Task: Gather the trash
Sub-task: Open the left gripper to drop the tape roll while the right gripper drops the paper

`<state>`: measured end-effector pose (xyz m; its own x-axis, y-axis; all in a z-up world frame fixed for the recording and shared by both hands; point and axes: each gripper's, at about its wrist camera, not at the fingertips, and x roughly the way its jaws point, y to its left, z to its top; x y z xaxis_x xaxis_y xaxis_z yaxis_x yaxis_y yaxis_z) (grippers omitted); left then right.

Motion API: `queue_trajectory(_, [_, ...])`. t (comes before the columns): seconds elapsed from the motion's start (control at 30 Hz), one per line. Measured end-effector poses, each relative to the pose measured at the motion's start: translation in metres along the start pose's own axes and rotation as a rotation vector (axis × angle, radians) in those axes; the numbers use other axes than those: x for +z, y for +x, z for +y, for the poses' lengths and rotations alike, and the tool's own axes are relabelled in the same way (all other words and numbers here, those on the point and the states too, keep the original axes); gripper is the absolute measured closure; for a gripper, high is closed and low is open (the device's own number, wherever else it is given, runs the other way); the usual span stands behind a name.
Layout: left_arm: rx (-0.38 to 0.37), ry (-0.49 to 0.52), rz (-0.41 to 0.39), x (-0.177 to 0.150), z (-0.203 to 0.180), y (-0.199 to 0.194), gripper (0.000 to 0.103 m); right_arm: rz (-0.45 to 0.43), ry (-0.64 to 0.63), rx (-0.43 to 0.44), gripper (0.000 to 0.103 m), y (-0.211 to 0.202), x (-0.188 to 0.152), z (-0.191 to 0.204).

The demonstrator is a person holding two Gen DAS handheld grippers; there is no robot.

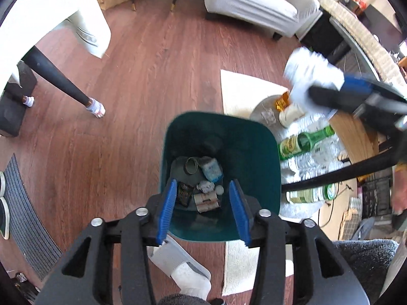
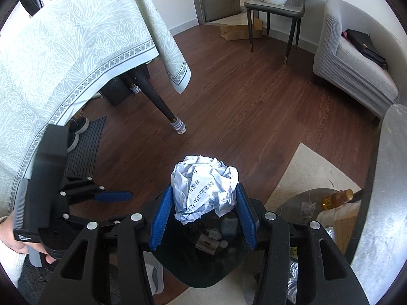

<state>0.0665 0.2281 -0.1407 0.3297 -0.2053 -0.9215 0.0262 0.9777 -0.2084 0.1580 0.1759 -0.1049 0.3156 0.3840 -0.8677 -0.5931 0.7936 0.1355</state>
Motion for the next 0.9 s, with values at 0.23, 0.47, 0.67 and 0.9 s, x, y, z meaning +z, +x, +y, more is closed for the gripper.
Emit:
queue_trajectory(0.23, [-0.002, -0.042, -0.145, 0.012, 0.011, -0.04, 0.053, 0.105, -0.021, -0.007, 0.053, 0.042, -0.008, 0.008])
queue_trajectory(0.47, [-0.035, -0.087, -0.267, 0.027, 0.01, -0.072, 0.074, 0.218, -0.064, -0.015, 0.052, 0.075, -0.026, 0.018])
queue_trajectory(0.67, [-0.071, -0.102, -0.372, 0.04, 0.001, -0.1, 0.077, 0.299, -0.108, -0.049, 0.051, 0.096, -0.043, 0.024])
queue_trajectory(0.9, [-0.072, -0.111, -0.452, 0.054, -0.011, -0.122, 0.077, 0.409, -0.191, -0.07, 0.037, 0.113, -0.067, 0.03])
